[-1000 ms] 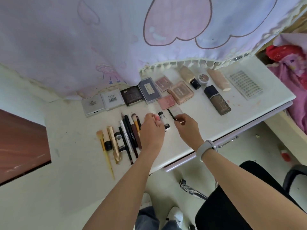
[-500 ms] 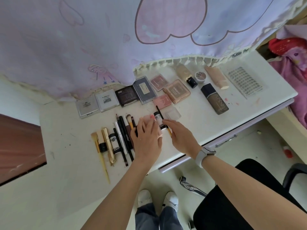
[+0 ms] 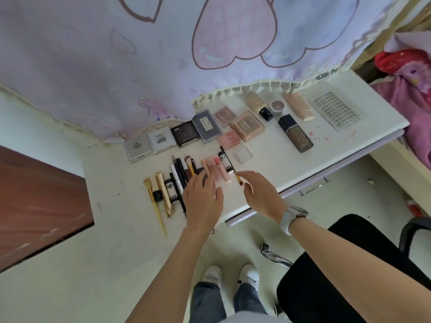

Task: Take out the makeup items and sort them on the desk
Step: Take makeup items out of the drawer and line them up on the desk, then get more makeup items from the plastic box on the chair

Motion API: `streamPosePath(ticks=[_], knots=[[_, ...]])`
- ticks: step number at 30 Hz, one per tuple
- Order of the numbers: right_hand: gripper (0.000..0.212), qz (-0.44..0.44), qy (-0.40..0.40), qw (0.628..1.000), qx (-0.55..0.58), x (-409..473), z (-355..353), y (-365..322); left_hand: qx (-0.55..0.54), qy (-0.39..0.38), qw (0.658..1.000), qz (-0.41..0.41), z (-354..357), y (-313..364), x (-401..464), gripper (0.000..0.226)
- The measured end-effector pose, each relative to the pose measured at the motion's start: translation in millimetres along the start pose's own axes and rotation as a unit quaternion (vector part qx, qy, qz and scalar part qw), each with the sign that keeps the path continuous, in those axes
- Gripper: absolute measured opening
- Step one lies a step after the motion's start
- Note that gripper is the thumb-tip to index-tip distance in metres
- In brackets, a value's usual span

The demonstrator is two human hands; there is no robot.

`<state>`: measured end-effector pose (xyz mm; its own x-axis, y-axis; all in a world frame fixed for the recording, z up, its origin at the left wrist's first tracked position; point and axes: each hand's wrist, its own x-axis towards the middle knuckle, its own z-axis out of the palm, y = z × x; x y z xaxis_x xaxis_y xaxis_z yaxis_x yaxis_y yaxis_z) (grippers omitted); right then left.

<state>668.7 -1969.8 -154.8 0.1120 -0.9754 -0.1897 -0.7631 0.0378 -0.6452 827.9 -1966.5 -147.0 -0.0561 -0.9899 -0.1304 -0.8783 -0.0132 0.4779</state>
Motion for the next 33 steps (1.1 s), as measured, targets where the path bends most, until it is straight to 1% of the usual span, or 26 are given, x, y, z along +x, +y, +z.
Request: streamPosePath(ticks=[3, 5, 7, 10, 11, 13, 15, 16, 19, 21, 25, 27, 30, 31, 33], knots=[[0.038, 0.064, 0.037, 0.995, 0.067, -48, 9, -10, -0.045, -0.026, 0.998, 0.028, -6, -4, -29, 0.040], [0.036, 0.128, 0.063, 0.985, 0.100, -87, 18, -13, -0.078, -0.081, 0.992, 0.049, -7, -6, -49, 0.039], [0.035, 0.211, 0.095, 0.964, 0.132, -127, 27, -14, -0.115, -0.149, 0.980, 0.063, -9, -5, -66, 0.037], [0.032, 0.335, 0.184, 0.904, 0.192, -199, 46, -20, -0.069, -0.210, 0.966, 0.134, -1, 1, -86, 0.036], [0.032, 0.369, 0.213, 0.881, 0.204, -224, 52, -23, -0.047, -0.229, 0.957, 0.172, 5, 7, -95, 0.037], [0.031, 0.432, 0.265, 0.835, 0.213, -277, 69, -29, -0.011, -0.272, 0.927, 0.258, 21, 24, -119, 0.036], [0.031, 0.494, 0.316, 0.781, 0.215, -331, 90, -34, 0.012, -0.314, 0.888, 0.336, 37, 44, -155, 0.033], [0.030, 0.523, 0.340, 0.752, 0.214, -358, 102, -38, 0.027, -0.335, 0.862, 0.378, 45, 53, -178, 0.033], [0.029, 0.589, 0.404, 0.660, 0.231, -438, 138, -52, 0.076, -0.388, 0.764, 0.511, 66, 73, -258, 0.036], [0.031, 0.618, 0.439, 0.598, 0.260, -490, 164, -65, 0.105, -0.415, 0.704, 0.566, 76, 78, -316, 0.036], [0.033, 0.663, 0.494, 0.480, 0.292, -589, 219, -98, 0.180, -0.449, 0.595, 0.642, 96, 77, -433, 0.038], [0.034, 0.693, 0.489, 0.441, 0.293, -640, 250, -116, 0.217, -0.458, 0.538, 0.673, 106, 75, -494, 0.039], [0.035, 0.733, 0.474, 0.401, 0.277, -716, 293, -141, 0.258, -0.445, 0.460, 0.724, 116, 69, -589, 0.039], [0.035, 0.743, 0.467, 0.394, 0.273, -736, 303, -146, 0.264, -0.438, 0.441, 0.738, 118, 68, -613, 0.039], [0.036, 0.759, 0.458, 0.362, 0.287, -778, 324, -160, 0.275, -0.429, 0.397, 0.764, 120, 65, -669, 0.039]])
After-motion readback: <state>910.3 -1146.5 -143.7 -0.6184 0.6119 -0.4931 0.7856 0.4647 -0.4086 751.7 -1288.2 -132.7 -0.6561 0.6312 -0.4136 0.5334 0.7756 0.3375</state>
